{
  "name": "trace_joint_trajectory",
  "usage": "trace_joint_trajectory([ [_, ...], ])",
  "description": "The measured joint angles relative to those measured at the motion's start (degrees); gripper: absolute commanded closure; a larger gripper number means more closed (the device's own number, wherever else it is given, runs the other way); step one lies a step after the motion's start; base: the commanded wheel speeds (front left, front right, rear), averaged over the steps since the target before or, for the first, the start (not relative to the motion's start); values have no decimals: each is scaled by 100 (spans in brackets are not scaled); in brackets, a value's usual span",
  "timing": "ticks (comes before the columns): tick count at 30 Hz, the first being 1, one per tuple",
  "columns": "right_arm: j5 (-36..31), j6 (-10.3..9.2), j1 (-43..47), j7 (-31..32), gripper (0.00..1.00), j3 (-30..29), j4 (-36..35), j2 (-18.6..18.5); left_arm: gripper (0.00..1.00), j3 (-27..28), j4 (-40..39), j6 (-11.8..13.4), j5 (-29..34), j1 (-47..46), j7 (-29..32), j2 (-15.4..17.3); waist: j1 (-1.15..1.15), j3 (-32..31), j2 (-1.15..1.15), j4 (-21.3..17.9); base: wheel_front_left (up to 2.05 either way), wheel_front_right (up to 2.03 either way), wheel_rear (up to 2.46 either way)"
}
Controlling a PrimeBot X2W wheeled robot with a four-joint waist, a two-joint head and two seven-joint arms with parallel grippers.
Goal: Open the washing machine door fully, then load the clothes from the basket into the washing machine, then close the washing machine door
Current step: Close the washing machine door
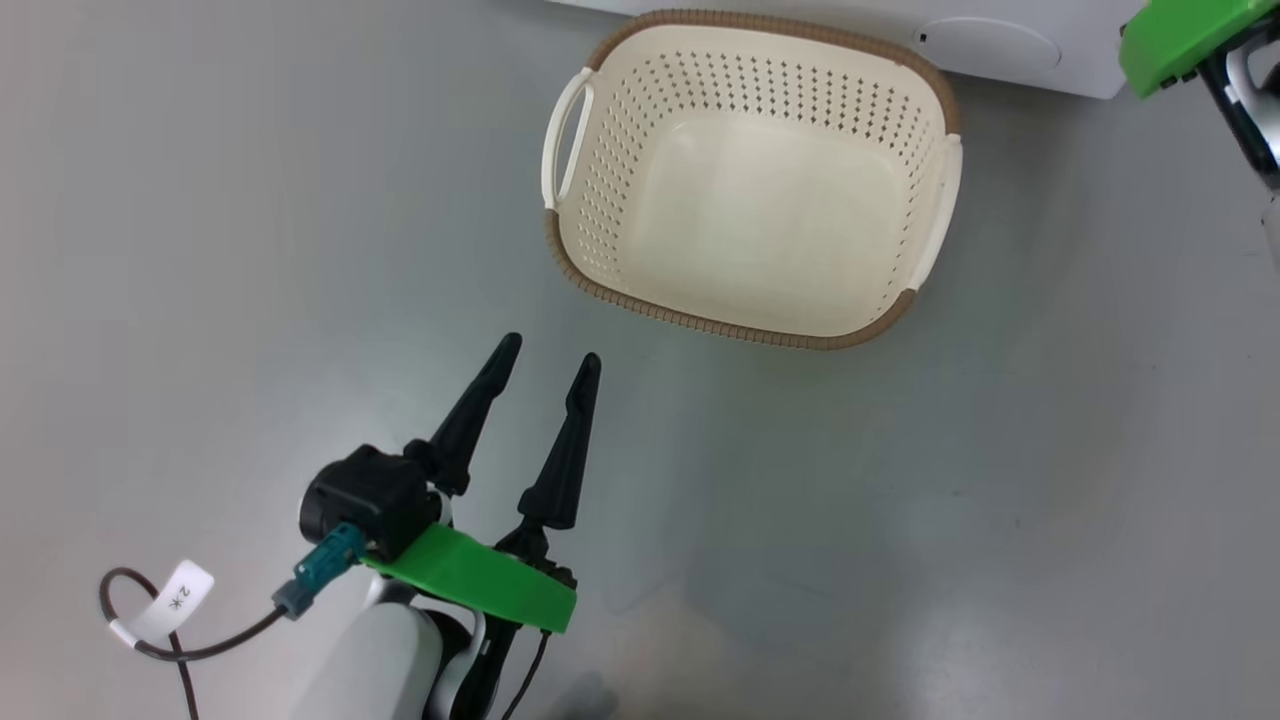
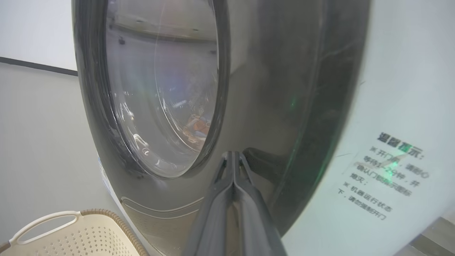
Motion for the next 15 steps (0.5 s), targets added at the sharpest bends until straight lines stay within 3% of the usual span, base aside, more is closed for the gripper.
trace_joint_trajectory([
  [9, 84, -1, 1102, 1, 100, 43, -408, -116, 0, 138, 92, 0, 129, 10, 0, 1, 0, -450, 0, -209, 0, 0, 0],
  [15, 123, -1, 2006, 1, 100, -175, -938, 73, 0, 319, 156, 0, 267, 138, 0, 3, 0, -834, 0, -445, 0, 0, 0],
])
